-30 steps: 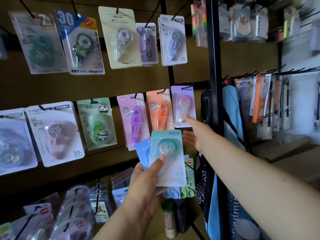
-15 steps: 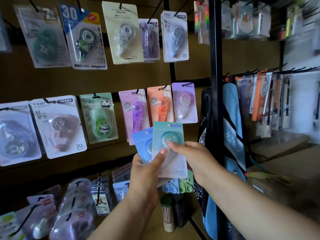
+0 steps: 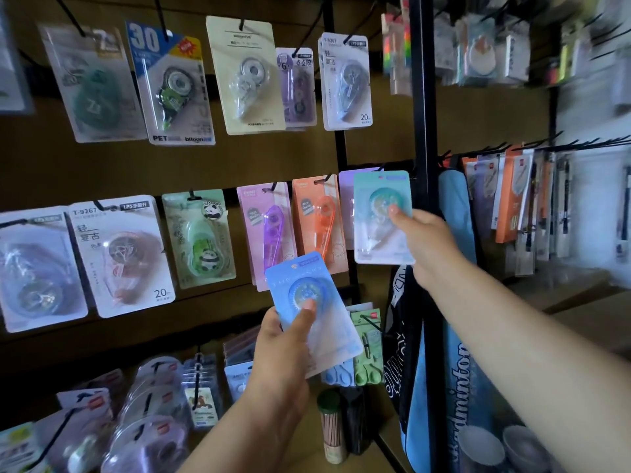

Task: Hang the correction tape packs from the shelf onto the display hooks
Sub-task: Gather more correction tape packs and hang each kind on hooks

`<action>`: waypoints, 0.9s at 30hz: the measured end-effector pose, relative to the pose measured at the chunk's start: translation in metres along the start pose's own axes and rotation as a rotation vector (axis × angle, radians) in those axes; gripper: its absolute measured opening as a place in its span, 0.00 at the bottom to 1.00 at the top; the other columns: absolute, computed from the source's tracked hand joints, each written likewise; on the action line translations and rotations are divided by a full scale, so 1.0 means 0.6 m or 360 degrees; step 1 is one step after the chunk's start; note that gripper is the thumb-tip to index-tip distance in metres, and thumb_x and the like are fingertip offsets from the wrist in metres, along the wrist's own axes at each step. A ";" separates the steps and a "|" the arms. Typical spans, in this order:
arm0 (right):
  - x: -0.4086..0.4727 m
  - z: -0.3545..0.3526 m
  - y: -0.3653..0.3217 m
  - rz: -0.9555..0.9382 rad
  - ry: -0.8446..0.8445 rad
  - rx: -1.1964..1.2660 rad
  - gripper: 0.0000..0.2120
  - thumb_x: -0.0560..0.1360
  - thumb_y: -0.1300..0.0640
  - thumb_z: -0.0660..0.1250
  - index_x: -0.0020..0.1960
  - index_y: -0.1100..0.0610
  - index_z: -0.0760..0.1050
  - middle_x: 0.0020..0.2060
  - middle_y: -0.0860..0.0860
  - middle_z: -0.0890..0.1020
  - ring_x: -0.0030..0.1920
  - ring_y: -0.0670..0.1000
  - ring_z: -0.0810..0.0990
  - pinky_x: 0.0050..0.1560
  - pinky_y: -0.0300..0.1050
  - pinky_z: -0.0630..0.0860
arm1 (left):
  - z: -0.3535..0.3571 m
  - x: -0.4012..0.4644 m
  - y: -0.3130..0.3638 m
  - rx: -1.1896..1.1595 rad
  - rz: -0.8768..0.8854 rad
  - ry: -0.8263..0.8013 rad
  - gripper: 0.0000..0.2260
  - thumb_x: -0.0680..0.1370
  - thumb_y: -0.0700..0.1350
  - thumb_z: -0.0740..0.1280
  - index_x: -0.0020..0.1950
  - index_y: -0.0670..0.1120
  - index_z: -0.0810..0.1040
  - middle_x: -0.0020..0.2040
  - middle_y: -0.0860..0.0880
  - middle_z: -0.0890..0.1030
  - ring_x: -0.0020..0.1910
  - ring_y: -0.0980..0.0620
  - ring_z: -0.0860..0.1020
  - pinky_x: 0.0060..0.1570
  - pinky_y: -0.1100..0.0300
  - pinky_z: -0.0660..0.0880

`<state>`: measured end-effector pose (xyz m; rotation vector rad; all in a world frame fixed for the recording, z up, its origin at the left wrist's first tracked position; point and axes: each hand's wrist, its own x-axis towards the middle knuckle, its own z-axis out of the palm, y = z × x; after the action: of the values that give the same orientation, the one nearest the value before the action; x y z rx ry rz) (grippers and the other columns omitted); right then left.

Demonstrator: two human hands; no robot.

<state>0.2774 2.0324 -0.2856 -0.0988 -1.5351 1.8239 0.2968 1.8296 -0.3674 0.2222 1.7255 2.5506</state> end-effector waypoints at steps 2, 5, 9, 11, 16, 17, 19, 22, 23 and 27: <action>0.022 -0.004 -0.013 -0.0054 0.0038 -0.0006 0.06 0.75 0.51 0.70 0.41 0.51 0.79 0.40 0.47 0.84 0.41 0.49 0.82 0.43 0.43 0.78 | 0.002 -0.001 -0.001 -0.0018 -0.0010 -0.0006 0.08 0.78 0.47 0.69 0.55 0.45 0.77 0.55 0.38 0.83 0.53 0.34 0.82 0.49 0.33 0.79; 0.043 -0.008 -0.023 -0.0074 0.0049 -0.0057 0.06 0.74 0.49 0.70 0.41 0.51 0.80 0.39 0.46 0.85 0.42 0.49 0.83 0.43 0.43 0.79 | 0.005 -0.002 -0.003 -0.0018 -0.0026 -0.0021 0.09 0.78 0.47 0.70 0.55 0.44 0.77 0.56 0.37 0.83 0.53 0.33 0.82 0.48 0.31 0.79; 0.054 -0.009 -0.022 -0.0015 0.0042 -0.0061 0.06 0.73 0.50 0.71 0.41 0.52 0.79 0.42 0.50 0.85 0.46 0.53 0.84 0.49 0.51 0.81 | 0.004 -0.002 -0.006 0.0010 -0.0021 -0.0037 0.10 0.78 0.48 0.70 0.55 0.44 0.78 0.56 0.37 0.82 0.46 0.38 0.83 0.48 0.35 0.80; 0.054 -0.010 -0.019 0.0010 0.0045 -0.0036 0.06 0.73 0.49 0.71 0.41 0.52 0.80 0.40 0.48 0.86 0.44 0.52 0.85 0.47 0.50 0.81 | 0.003 -0.001 -0.007 0.0018 -0.0010 -0.0038 0.10 0.78 0.48 0.70 0.55 0.44 0.78 0.55 0.38 0.83 0.45 0.39 0.83 0.48 0.35 0.80; 0.056 -0.005 -0.015 -0.0001 0.0063 0.0009 0.07 0.73 0.51 0.72 0.39 0.52 0.79 0.35 0.46 0.85 0.40 0.50 0.84 0.43 0.46 0.81 | -0.001 0.001 -0.009 0.0020 0.0001 -0.0014 0.11 0.78 0.48 0.70 0.57 0.44 0.78 0.56 0.38 0.83 0.53 0.34 0.82 0.50 0.32 0.78; 0.057 -0.003 -0.017 -0.0004 0.0072 0.0020 0.07 0.73 0.51 0.71 0.39 0.52 0.79 0.33 0.45 0.85 0.37 0.48 0.84 0.41 0.44 0.81 | -0.001 0.002 -0.010 0.0019 -0.0002 -0.0014 0.11 0.78 0.48 0.69 0.57 0.45 0.78 0.56 0.38 0.83 0.52 0.34 0.82 0.50 0.33 0.79; 0.060 0.003 -0.019 0.0008 0.0079 0.0015 0.08 0.73 0.51 0.72 0.38 0.52 0.78 0.30 0.44 0.84 0.34 0.45 0.82 0.35 0.39 0.78 | -0.003 0.002 -0.012 0.0008 -0.0012 -0.0030 0.11 0.78 0.48 0.69 0.57 0.45 0.78 0.55 0.39 0.83 0.48 0.38 0.83 0.44 0.41 0.82; 0.066 0.010 -0.013 0.0105 0.0093 -0.0070 0.10 0.73 0.48 0.72 0.38 0.53 0.77 0.36 0.48 0.82 0.37 0.47 0.80 0.35 0.39 0.75 | -0.005 0.003 -0.013 0.0004 -0.0024 -0.0052 0.10 0.78 0.47 0.69 0.57 0.45 0.78 0.55 0.39 0.83 0.45 0.41 0.83 0.40 0.44 0.82; 0.069 0.013 -0.010 0.0139 0.0112 -0.0124 0.11 0.72 0.47 0.72 0.39 0.53 0.76 0.38 0.49 0.81 0.38 0.47 0.79 0.35 0.39 0.74 | -0.005 0.004 -0.014 0.0014 -0.0026 -0.0053 0.10 0.78 0.48 0.69 0.57 0.45 0.78 0.55 0.40 0.84 0.45 0.40 0.83 0.41 0.44 0.82; 0.085 0.027 -0.005 0.0228 0.0216 -0.0304 0.19 0.71 0.42 0.72 0.47 0.57 0.72 0.37 0.48 0.74 0.35 0.46 0.72 0.33 0.40 0.67 | -0.004 0.005 -0.014 0.0034 -0.0031 -0.0042 0.10 0.78 0.48 0.69 0.57 0.46 0.78 0.55 0.41 0.84 0.47 0.39 0.83 0.40 0.44 0.82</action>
<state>0.2337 2.0480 -0.2583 -0.4242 -1.6370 1.7357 0.2932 1.8309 -0.3760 0.2382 1.7374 2.5055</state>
